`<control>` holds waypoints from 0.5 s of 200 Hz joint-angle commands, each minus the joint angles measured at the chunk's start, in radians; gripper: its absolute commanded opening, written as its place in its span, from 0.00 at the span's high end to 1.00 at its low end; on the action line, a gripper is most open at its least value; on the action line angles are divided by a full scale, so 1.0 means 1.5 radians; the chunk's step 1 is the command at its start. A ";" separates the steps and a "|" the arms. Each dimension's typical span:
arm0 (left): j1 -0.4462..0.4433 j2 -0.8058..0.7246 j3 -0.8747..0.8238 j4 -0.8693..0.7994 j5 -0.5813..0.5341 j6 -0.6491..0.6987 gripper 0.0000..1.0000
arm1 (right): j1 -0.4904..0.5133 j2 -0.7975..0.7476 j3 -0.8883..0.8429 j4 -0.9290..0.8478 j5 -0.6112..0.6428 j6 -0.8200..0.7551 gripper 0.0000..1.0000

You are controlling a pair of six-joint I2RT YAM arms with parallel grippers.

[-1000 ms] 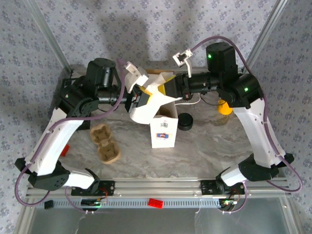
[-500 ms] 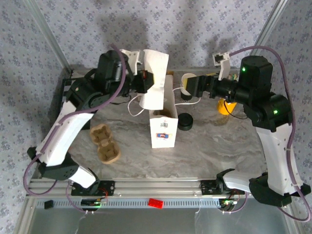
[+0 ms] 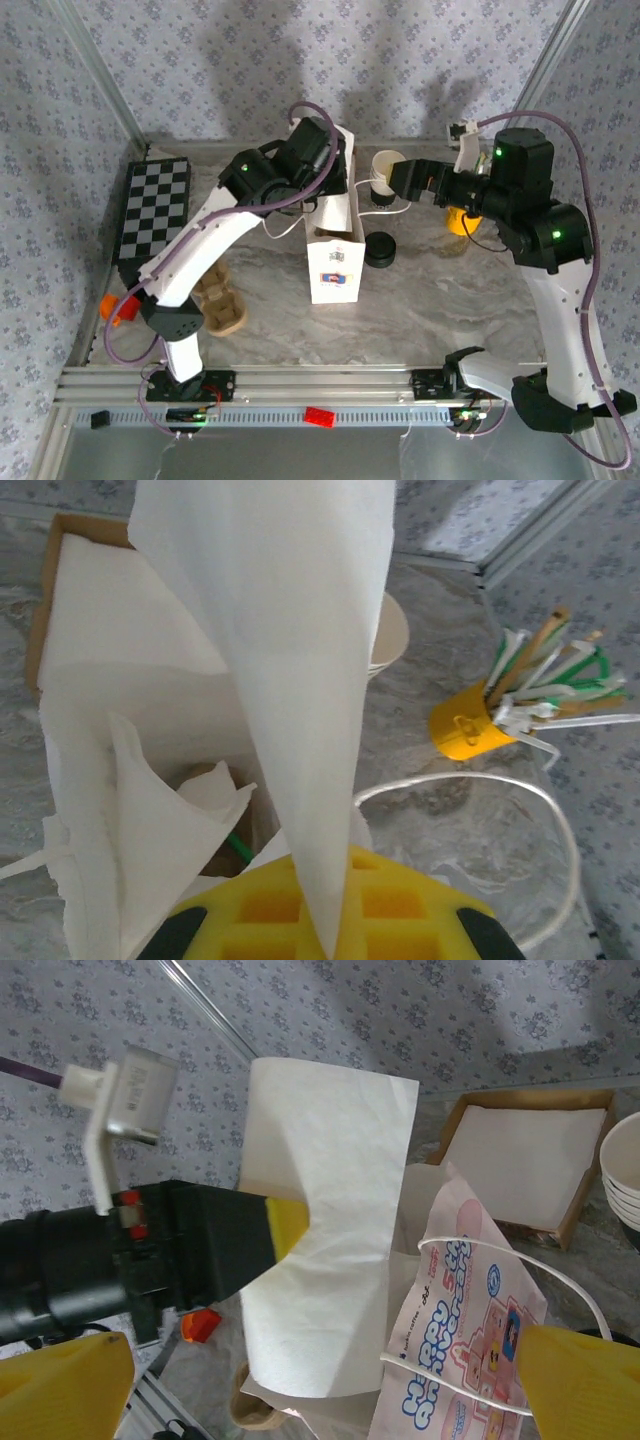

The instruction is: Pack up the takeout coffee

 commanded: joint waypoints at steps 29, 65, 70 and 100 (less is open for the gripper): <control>-0.011 -0.022 -0.081 0.013 -0.016 -0.052 0.87 | -0.024 -0.028 -0.036 0.041 -0.045 0.020 0.00; -0.014 -0.017 -0.054 0.023 -0.014 -0.021 0.57 | -0.037 -0.032 -0.047 0.049 -0.056 0.024 0.00; -0.014 -0.013 -0.047 0.021 -0.018 -0.016 0.56 | -0.039 -0.033 -0.049 0.052 -0.057 0.026 0.00; -0.002 0.020 -0.003 -0.008 -0.029 0.003 0.61 | -0.048 -0.036 -0.058 0.070 -0.069 0.035 0.00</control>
